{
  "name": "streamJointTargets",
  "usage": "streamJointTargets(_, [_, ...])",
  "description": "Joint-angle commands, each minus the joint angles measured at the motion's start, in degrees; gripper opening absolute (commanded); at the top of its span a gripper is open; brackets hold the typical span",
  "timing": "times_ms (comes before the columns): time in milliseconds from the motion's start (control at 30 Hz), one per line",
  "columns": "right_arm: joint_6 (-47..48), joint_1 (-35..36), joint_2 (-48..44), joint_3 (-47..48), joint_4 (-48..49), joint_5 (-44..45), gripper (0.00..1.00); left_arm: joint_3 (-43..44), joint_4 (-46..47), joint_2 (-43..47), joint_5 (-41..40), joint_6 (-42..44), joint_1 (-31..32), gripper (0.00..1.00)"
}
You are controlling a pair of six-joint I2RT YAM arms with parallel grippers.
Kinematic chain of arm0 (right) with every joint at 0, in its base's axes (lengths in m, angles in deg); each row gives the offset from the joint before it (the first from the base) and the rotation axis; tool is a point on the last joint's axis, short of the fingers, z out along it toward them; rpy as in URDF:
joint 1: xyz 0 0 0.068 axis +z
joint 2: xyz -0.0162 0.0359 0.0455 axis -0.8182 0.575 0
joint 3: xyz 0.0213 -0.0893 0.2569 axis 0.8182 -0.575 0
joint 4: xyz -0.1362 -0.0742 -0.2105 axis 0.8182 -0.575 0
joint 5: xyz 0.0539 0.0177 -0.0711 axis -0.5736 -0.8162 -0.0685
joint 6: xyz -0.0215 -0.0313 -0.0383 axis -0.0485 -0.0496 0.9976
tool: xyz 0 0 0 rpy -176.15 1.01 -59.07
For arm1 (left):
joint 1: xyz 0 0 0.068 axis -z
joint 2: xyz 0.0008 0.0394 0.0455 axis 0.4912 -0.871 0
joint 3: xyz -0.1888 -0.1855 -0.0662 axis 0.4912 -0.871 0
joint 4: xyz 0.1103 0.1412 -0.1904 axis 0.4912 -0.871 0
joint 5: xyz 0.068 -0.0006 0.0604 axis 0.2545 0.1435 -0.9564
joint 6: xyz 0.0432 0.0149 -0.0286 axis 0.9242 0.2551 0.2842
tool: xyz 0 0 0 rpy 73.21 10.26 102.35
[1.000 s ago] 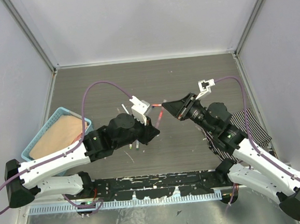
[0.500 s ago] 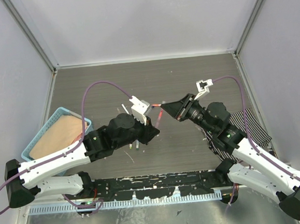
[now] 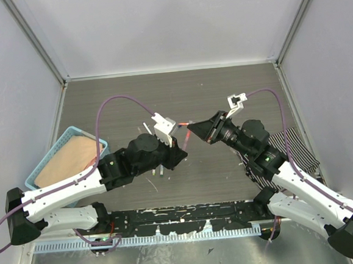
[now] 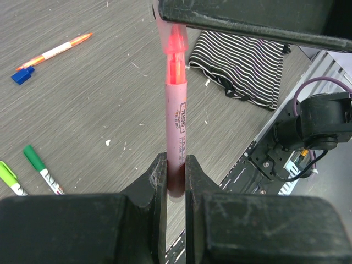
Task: Insert the pens into the pen caps
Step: Insert the pen cap onto the pen.
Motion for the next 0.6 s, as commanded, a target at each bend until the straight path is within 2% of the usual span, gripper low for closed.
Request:
streamJointTargets(0, [2.1,-0.1,-0.1,0.8,3.5,-1.6,0.01,2.5,2.5,0.4,-1.4,-0.6,0.3,0.0])
streamJointTargets(567, [6.0,1.3,0.7,-0.7,5.8,-3.0,0.02,4.2,8.1,1.8,-4.4,-2.9,0.3,0.0])
